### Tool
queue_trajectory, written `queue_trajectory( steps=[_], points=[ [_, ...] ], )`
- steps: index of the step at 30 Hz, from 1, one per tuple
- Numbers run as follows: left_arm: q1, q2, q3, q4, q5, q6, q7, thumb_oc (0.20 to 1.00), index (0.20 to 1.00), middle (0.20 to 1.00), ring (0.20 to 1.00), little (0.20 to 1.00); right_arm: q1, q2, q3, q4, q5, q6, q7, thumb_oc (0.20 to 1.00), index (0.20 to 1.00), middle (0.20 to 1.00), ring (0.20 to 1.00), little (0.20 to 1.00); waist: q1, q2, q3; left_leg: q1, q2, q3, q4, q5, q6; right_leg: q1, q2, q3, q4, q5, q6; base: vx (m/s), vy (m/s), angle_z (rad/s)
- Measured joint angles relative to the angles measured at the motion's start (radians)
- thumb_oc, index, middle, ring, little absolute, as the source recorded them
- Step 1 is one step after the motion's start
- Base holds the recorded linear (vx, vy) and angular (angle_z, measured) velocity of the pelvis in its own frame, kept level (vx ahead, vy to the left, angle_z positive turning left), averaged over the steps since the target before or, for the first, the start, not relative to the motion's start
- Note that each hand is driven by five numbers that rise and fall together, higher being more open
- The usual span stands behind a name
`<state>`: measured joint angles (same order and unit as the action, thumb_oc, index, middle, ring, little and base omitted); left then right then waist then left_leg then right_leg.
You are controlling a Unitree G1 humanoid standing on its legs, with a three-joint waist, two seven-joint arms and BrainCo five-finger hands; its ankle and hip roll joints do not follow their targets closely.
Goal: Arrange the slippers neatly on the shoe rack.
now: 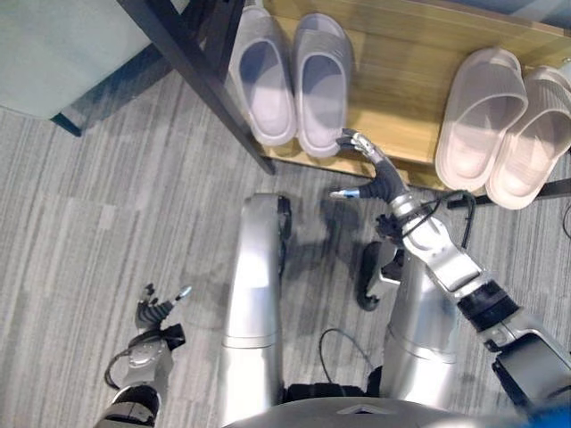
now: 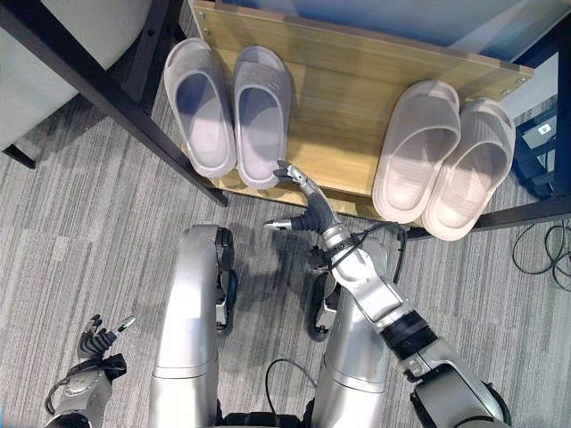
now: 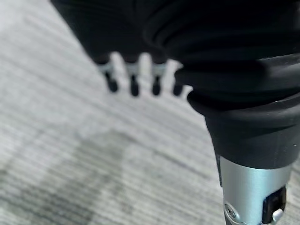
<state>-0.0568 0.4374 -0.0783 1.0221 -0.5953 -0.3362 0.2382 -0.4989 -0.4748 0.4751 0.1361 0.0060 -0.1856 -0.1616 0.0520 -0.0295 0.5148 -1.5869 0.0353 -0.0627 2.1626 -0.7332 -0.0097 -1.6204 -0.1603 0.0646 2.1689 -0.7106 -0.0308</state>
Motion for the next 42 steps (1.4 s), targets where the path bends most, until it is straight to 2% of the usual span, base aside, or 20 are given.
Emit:
queue_trajectory(
  steps=[4, 10, 12, 16, 17, 18, 20, 21, 22, 24, 27, 28, 29, 31, 33, 34, 37, 38, 41, 42],
  points=[
    [-0.003, 0.000, -0.001, 0.020, 0.019, 0.000, -0.001, 1.000, 1.000, 1.000, 1.000, 1.000, -0.005, -0.008, 0.003, -0.008, 0.000, -0.002, 0.004, 1.000, 1.000, 1.000, 1.000, 1.000, -0.003, 0.002, 0.001, 0.001, 0.000, 0.000, 0.000, -0.002, -0.004, -0.001, 0.000, 0.000, 0.001, -0.002, -0.001, 0.00, 0.000, 0.00],
    [-0.003, -0.002, 0.001, 0.012, 0.020, 0.000, -0.009, 1.000, 1.000, 1.000, 1.000, 1.000, 0.043, -0.143, 0.002, -0.181, -0.011, 0.002, 0.075, 1.000, 1.000, 1.000, 1.000, 1.000, -0.005, 0.006, 0.003, 0.002, 0.001, 0.002, 0.000, -0.002, -0.005, -0.002, -0.001, 0.003, 0.006, -0.005, -0.002, -0.01, -0.035, 0.01],
    [0.018, -0.002, 0.000, -0.031, 0.019, -0.004, -0.017, 1.000, 1.000, 1.000, 1.000, 1.000, 0.112, -0.230, -0.017, -0.344, -0.034, -0.020, 0.091, 1.000, 1.000, 1.000, 1.000, 1.000, -0.005, 0.006, 0.003, 0.004, 0.000, 0.003, -0.001, -0.004, -0.008, -0.001, -0.001, 0.004, 0.009, -0.009, -0.002, -0.03, -0.062, 0.04],
    [0.025, -0.009, 0.002, -0.106, 0.019, -0.002, -0.038, 1.000, 1.000, 1.000, 1.000, 1.000, 0.307, -0.257, -0.124, -0.478, -0.048, -0.073, 0.096, 1.000, 1.000, 1.000, 1.000, 1.000, -0.012, -0.002, 0.002, 0.008, -0.001, 0.008, -0.024, -0.002, -0.007, 0.000, 0.000, 0.006, -0.003, -0.013, -0.007, -0.11, -0.085, 0.06],
    [0.003, -0.010, 0.013, -0.155, 0.017, -0.002, -0.039, 1.000, 1.000, 1.000, 1.000, 1.000, 0.411, -0.248, -0.170, -0.464, -0.049, -0.072, 0.096, 1.000, 1.000, 1.000, 1.000, 1.000, -0.019, -0.031, -0.005, 0.012, -0.001, 0.023, -0.106, 0.025, -0.009, -0.008, -0.005, 0.007, -0.064, -0.002, -0.018, -0.24, -0.063, 0.13],
    [-0.011, -0.009, 0.022, -0.180, 0.017, -0.008, -0.041, 1.000, 1.000, 1.000, 1.000, 1.000, 0.437, -0.242, -0.173, -0.447, -0.050, -0.068, 0.097, 1.000, 1.000, 1.000, 1.000, 1.000, -0.030, -0.048, -0.009, 0.016, -0.006, 0.030, -0.175, 0.054, -0.020, -0.006, -0.009, 0.003, -0.122, 0.020, -0.010, -0.25, 0.002, 0.23],
    [-0.076, -0.017, 0.019, -0.197, 0.018, -0.008, -0.049, 1.000, 1.000, 1.000, 1.000, 1.000, 0.464, -0.204, -0.197, -0.408, -0.075, -0.068, 0.086, 1.000, 1.000, 1.000, 1.000, 1.000, -0.049, -0.056, -0.010, 0.032, -0.024, 0.034, -0.331, 0.135, -0.025, 0.015, -0.030, -0.023, -0.259, 0.070, -0.024, -0.18, 0.078, 0.27],
    [-0.100, -0.024, 0.015, -0.228, 0.020, -0.010, -0.058, 1.000, 1.000, 1.000, 1.000, 1.000, 0.479, -0.190, -0.210, -0.383, -0.098, -0.069, 0.075, 1.000, 1.000, 1.000, 1.000, 1.000, -0.051, -0.056, -0.011, 0.045, -0.032, 0.029, -0.420, 0.175, -0.031, 0.031, -0.036, -0.040, -0.342, 0.106, -0.024, -0.15, 0.107, 0.32],
    [-0.111, -0.030, -0.024, -0.325, 0.043, -0.021, -0.081, 1.000, 1.000, 1.000, 1.000, 1.000, 0.502, -0.142, -0.259, -0.315, -0.149, -0.067, 0.056, 1.000, 1.000, 1.000, 1.000, 1.000, -0.049, -0.048, -0.018, 0.077, -0.052, 0.016, -0.586, 0.244, -0.034, 0.075, -0.067, -0.084, -0.493, 0.163, -0.038, -0.14, 0.094, 0.30],
    [-0.111, -0.041, -0.043, -0.340, 0.075, -0.029, -0.088, 1.000, 1.000, 1.000, 1.000, 1.000, 0.513, -0.130, -0.268, -0.286, -0.162, -0.050, 0.047, 1.000, 1.000, 1.000, 1.000, 1.000, -0.042, -0.029, -0.019, 0.108, -0.051, -0.008, -0.652, 0.270, -0.028, 0.131, -0.070, -0.123, -0.568, 0.180, -0.046, -0.16, 0.080, 0.22],
    [-0.110, -0.037, -0.044, -0.323, 0.111, -0.019, -0.086, 1.000, 1.000, 1.000, 1.000, 1.000, 0.486, -0.106, -0.261, -0.204, -0.189, -0.035, 0.037, 1.000, 1.000, 1.000, 1.000, 1.000, -0.029, -0.013, -0.026, 0.164, -0.057, -0.042, -0.756, 0.316, -0.051, 0.221, -0.083, -0.184, -0.682, 0.202, -0.052, -0.15, 0.075, 0.17],
    [-0.114, -0.036, -0.060, -0.313, 0.119, -0.011, -0.078, 1.000, 1.000, 1.000, 1.000, 1.000, 0.483, -0.093, -0.257, -0.164, -0.189, -0.033, 0.037, 1.000, 1.000, 1.000, 1.000, 1.000, -0.014, -0.012, -0.025, 0.213, -0.057, -0.038, -0.801, 0.325, -0.043, 0.273, -0.089, -0.195, -0.727, 0.210, -0.058, -0.13, 0.060, 0.22],
    [-0.108, -0.040, -0.100, -0.301, 0.146, -0.001, -0.078, 1.000, 1.000, 1.000, 1.000, 1.000, 0.485, -0.061, -0.233, -0.032, -0.188, -0.023, 0.034, 1.000, 1.000, 1.000, 1.000, 1.000, -0.001, -0.012, -0.032, 0.353, -0.059, -0.038, -0.958, 0.377, -0.040, 0.414, -0.088, -0.215, -0.874, 0.254, -0.042, -0.09, 0.046, 0.19],
    [-0.043, -0.045, -0.122, -0.305, 0.156, 0.003, -0.083, 1.000, 1.000, 1.000, 1.000, 1.000, 0.526, -0.060, -0.185, 0.017, -0.183, -0.011, 0.042, 1.000, 1.000, 1.000, 1.000, 1.000, -0.002, -0.018, -0.093, 0.459, -0.058, -0.028, -1.073, 0.406, -0.033, 0.522, -0.089, -0.227, -0.987, 0.277, -0.015, -0.02, 0.014, 0.14],
    [-0.008, -0.063, -0.132, -0.303, 0.156, 0.013, -0.088, 1.000, 1.000, 1.000, 1.000, 1.000, 0.545, -0.031, -0.184, 0.093, -0.161, -0.002, 0.043, 1.000, 1.000, 1.000, 1.000, 1.000, -0.007, -0.025, -0.125, 0.573, -0.057, -0.027, -1.209, 0.454, -0.034, 0.632, -0.080, -0.239, -1.117, 0.322, 0.013, 0.05, -0.020, 0.03],
    [0.022, -0.061, -0.165, -0.311, 0.163, 0.010, -0.106, 1.000, 1.000, 1.000, 1.000, 1.000, 0.581, -0.046, -0.179, 0.097, -0.150, -0.007, 0.050, 1.000, 1.000, 1.000, 1.000, 1.000, -0.008, -0.039, -0.162, 0.651, -0.056, -0.022, -1.291, 0.473, -0.021, 0.708, -0.079, -0.249, -1.194, 0.348, 0.012, 0.09, -0.041, 0.02],
    [0.047, -0.049, -0.220, -0.365, 0.200, 0.021, -0.118, 1.000, 1.000, 1.000, 1.000, 1.000, 0.595, -0.023, -0.194, 0.197, -0.149, -0.012, 0.053, 1.000, 1.000, 1.000, 1.000, 1.000, -0.011, -0.053, -0.172, 0.784, -0.056, -0.032, -1.418, 0.517, -0.020, 0.845, -0.070, -0.275, -1.314, 0.384, 0.029, 0.11, -0.039, 0.07],
    [0.071, -0.056, -0.251, -0.377, 0.237, 0.011, -0.145, 1.000, 1.000, 1.000, 1.000, 1.000, 0.603, 0.014, -0.194, 0.300, -0.149, -0.002, 0.043, 1.000, 1.000, 1.000, 1.000, 1.000, -0.012, -0.080, -0.210, 0.887, -0.049, -0.031, -1.539, 0.556, -0.023, 0.936, -0.052, -0.280, -1.421, 0.418, 0.042, 0.09, -0.052, 0.01],
    [0.062, -0.078, -0.308, -0.370, 0.286, 0.034, -0.156, 1.000, 1.000, 1.000, 1.000, 1.000, 0.598, 0.073, -0.196, 0.436, -0.148, -0.007, 0.037, 1.000, 1.000, 1.000, 1.000, 1.000, -0.018, -0.103, -0.226, 1.032, -0.035, -0.030, -1.675, 0.608, -0.030, 1.077, -0.033, -0.305, -1.550, 0.462, 0.043, 0.15, -0.045, -0.03],
    [0.069, -0.074, -0.331, -0.370, 0.317, 0.042, -0.156, 1.000, 1.000, 1.000, 1.000, 1.000, 0.587, 0.102, -0.193, 0.512, -0.147, -0.002, 0.031, 1.000, 1.000, 1.000, 1.000, 1.000, -0.012, -0.102, -0.228, 1.108, -0.025, -0.032, -1.737, 0.633, -0.032, 1.154, -0.018, -0.315, -1.622, 0.489, 0.057, 0.17, -0.024, -0.22]
  ],
)
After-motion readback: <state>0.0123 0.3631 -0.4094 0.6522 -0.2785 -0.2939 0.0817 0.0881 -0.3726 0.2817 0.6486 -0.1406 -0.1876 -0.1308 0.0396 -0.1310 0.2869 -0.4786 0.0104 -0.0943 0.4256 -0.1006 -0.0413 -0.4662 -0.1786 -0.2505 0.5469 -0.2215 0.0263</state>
